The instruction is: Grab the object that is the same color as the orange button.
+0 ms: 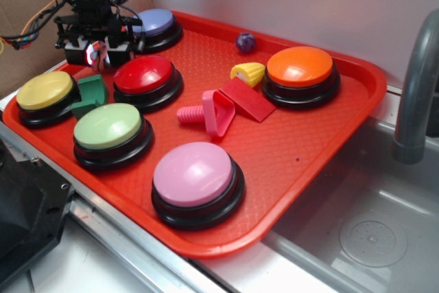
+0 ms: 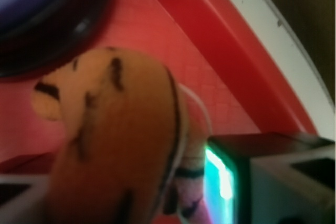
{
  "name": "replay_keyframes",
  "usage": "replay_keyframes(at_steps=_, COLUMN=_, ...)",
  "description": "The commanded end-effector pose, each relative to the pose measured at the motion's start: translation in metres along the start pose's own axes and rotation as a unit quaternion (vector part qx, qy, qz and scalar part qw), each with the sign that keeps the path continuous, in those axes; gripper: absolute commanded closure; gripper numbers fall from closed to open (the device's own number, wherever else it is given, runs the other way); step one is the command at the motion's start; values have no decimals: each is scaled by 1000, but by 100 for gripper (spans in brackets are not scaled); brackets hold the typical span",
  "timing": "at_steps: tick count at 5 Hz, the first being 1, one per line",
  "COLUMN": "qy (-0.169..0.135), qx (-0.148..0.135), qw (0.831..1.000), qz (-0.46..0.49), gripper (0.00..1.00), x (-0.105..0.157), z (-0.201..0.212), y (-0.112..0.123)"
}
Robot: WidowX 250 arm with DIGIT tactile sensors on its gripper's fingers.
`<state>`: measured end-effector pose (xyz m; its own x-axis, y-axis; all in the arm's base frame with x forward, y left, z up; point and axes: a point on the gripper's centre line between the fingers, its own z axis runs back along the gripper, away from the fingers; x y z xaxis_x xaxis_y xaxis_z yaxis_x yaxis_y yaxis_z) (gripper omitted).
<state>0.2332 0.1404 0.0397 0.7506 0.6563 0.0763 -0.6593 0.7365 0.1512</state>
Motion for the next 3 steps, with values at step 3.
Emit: replay_keyframes(at_steps=3, qy=-40, qx=-118, qw=965, qz=-233, gripper=100, x=-79, z=115, y=-69)
